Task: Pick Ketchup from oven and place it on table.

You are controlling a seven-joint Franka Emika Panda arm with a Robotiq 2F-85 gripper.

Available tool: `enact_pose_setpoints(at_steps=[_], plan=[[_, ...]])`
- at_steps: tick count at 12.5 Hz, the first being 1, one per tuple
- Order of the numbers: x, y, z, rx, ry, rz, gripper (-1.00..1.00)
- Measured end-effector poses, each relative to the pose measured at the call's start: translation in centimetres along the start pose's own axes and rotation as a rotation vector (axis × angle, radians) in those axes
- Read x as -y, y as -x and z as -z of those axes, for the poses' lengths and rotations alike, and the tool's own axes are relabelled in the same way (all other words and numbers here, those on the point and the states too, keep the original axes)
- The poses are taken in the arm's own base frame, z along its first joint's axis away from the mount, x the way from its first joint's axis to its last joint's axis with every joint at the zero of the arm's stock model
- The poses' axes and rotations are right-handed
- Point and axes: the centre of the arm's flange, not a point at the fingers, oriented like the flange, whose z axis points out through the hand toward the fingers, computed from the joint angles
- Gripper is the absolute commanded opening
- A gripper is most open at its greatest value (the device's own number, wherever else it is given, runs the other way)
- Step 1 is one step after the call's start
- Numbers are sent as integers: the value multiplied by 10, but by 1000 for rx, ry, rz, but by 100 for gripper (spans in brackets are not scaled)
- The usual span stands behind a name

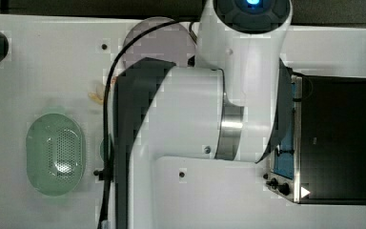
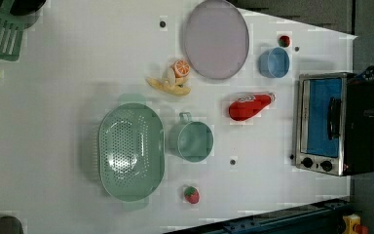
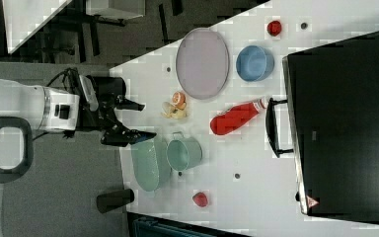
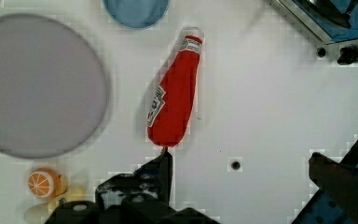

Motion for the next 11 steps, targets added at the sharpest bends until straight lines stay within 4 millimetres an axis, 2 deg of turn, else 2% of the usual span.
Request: enact_pose_setpoints(at_steps=[1, 2, 3, 4, 6, 7, 11], plan=[[6, 4, 7, -15, -20, 12, 100], [13, 20, 21, -16, -79, 35, 100], [8, 24, 33, -61, -78, 45, 100], [6, 24, 38, -65, -85, 43, 100], [7, 26, 34, -36, -68, 43, 100], [9, 25, 25, -9, -66, 40, 100], [-4, 5, 18, -7, -41, 0, 100]])
